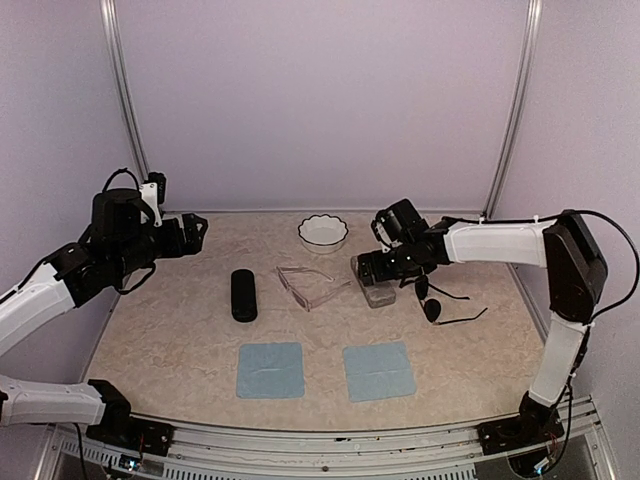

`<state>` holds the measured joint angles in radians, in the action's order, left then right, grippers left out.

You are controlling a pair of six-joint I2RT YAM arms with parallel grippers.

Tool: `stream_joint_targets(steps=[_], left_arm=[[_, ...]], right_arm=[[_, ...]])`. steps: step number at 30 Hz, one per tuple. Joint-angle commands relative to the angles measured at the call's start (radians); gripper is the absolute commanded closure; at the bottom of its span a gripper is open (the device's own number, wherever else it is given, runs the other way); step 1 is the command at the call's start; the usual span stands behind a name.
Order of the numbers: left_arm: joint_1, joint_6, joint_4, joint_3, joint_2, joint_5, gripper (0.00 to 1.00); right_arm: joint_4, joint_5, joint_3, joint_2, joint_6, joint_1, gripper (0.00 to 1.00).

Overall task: Organize the sunglasses
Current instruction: Pick up the sunglasses case from the center of the board.

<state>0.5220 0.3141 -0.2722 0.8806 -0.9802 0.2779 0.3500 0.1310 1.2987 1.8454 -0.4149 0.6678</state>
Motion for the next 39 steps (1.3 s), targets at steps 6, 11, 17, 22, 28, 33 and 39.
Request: stream_joint_targets(steps=[6, 11, 17, 22, 28, 33, 39], left_arm=[[-0.008, 0.008, -0.020, -0.018, 0.009, 0.008, 0.01], [-0.007, 0.007, -0.021, -0.013, -0.003, -0.001, 0.01], [-0.007, 0.002, -0.020, -0.003, -0.014, -0.009, 0.01], [-0.007, 0.001, -0.016, 0.003, -0.021, -0.013, 0.01], [-0.008, 0.000, -0.021, 0.007, -0.026, -0.016, 0.01], [-0.008, -0.001, -0.021, 0.012, -0.031, -0.015, 0.01], [-0.006, 0.005, -0.030, 0.030, -0.049, -0.014, 0.01]], right_arm=[[0.085, 0.061, 0.055, 0.119, -0.038, 0.024, 0.00], [0.086, 0.071, 0.045, 0.139, -0.075, 0.023, 0.00], [0.082, 0.075, 0.036, 0.138, -0.080, 0.024, 0.02], [0.091, 0.085, 0.047, 0.142, -0.066, 0.024, 0.08], [0.095, 0.090, 0.052, 0.149, -0.056, 0.026, 0.19], [0.095, 0.091, 0.051, 0.139, -0.051, 0.031, 0.36], [0.095, 0.104, 0.040, 0.094, -0.051, 0.038, 0.55]])
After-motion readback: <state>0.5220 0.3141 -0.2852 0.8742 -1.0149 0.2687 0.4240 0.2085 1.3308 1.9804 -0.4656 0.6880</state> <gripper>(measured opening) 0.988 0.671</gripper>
